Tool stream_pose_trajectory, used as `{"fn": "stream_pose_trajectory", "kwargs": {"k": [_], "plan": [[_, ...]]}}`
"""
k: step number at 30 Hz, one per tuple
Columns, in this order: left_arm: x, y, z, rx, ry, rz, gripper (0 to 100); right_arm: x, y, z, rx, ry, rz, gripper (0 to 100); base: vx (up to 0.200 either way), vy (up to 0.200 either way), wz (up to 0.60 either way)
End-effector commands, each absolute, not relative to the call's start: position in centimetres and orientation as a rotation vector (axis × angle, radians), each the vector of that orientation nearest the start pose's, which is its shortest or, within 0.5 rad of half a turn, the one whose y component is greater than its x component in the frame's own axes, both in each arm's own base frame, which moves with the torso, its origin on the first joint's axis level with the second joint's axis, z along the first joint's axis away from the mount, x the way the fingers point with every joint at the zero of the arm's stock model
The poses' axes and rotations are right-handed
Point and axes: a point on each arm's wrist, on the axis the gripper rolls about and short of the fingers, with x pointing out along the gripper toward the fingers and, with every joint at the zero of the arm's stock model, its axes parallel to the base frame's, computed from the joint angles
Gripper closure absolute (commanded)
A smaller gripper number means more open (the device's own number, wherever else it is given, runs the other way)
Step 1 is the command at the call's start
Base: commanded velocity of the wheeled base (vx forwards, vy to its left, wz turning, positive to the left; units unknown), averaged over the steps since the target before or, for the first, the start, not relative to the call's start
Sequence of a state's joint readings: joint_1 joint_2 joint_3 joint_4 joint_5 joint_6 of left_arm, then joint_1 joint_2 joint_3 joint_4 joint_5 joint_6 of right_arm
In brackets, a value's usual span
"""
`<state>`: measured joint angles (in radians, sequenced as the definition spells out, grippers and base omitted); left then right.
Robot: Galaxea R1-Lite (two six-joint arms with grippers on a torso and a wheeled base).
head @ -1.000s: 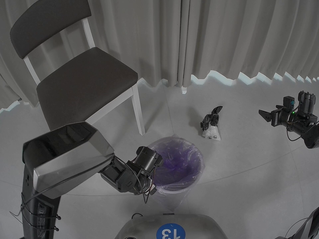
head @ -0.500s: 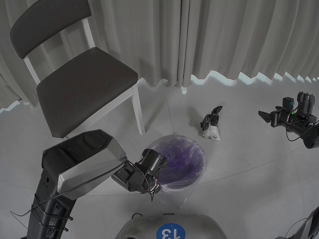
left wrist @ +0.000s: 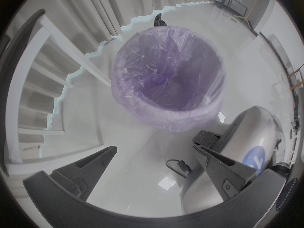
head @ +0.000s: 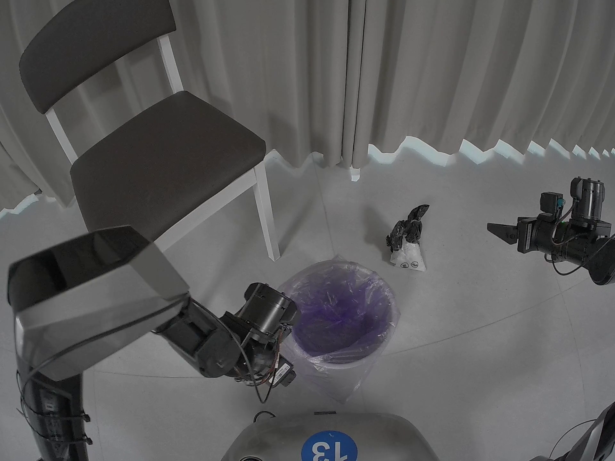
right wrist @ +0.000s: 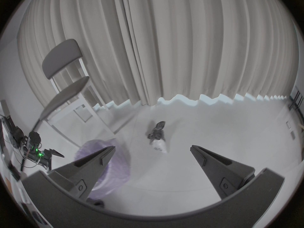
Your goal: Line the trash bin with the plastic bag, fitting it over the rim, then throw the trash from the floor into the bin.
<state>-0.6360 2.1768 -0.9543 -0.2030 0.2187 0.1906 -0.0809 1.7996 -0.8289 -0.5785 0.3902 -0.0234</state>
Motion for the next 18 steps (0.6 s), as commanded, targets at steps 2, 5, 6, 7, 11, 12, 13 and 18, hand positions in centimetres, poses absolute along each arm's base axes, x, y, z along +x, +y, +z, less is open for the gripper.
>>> {"fn": "stream_pose_trajectory", "kwargs": {"k": [2,5,6,7,11,12,13,18], "plan": [[26.0,-18.5,6.3,0.462,0.809,-0.505,0,30.9,1.9,17.8,0.102,0.388,0.421,0,0.0,0.0,0.0],[25.4,-18.5,6.4,0.406,0.709,-0.519,0,31.4,3.3,18.5,0.096,0.447,0.419,0,0.0,0.0,0.0],[25.4,-18.6,6.3,0.394,0.678,-0.519,0,31.6,3.4,18.8,0.089,0.454,0.396,0,0.0,0.0,0.0],[25.3,-18.6,6.1,0.381,0.641,-0.521,0,32.1,3.7,19.2,0.077,0.462,0.361,0,0.0,0.0,0.0],[24.8,-18.4,5.6,0.356,0.551,-0.515,0,33.8,4.0,19.2,0.048,0.491,0.258,0,0.0,0.0,0.0],[24.8,-18.3,5.6,0.348,0.529,-0.511,0,34.0,4.0,19.3,0.044,0.501,0.241,0,0.0,0.0,0.0],[24.8,-18.2,5.7,0.339,0.511,-0.504,0,34.2,4.0,19.3,0.041,0.515,0.228,0,0.0,0.0,0.0],[25.0,-18.6,7.4,0.209,0.391,-0.485,0,34.3,3.8,19.2,0.028,0.581,0.16,0,0.0,0.0,0.0]]}}
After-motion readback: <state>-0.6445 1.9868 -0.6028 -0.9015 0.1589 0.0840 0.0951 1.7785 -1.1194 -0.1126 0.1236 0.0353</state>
